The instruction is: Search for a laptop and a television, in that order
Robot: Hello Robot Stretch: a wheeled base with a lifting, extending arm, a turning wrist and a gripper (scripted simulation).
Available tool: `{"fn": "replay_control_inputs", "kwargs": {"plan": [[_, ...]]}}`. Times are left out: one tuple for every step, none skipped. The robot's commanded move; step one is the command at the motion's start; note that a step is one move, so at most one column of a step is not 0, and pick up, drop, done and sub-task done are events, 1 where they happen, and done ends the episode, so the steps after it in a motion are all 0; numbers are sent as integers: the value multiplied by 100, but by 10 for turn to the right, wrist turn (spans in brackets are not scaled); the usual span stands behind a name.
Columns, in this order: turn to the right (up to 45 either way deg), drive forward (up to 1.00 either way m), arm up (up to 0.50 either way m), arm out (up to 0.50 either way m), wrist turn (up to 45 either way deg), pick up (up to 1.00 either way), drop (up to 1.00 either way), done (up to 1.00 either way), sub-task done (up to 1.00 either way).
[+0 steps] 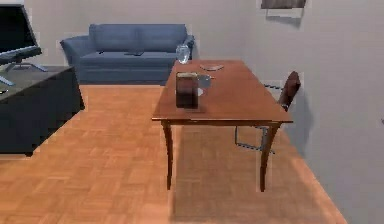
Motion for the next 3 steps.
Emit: {"fn": "replay_control_inputs", "kwargs": {"plan": [[0,30,0,0,0,0,0,0,0],[-360,0,0,0,0,0,0,0,0],[0,80,0,0,0,0,0,0,0]]}}
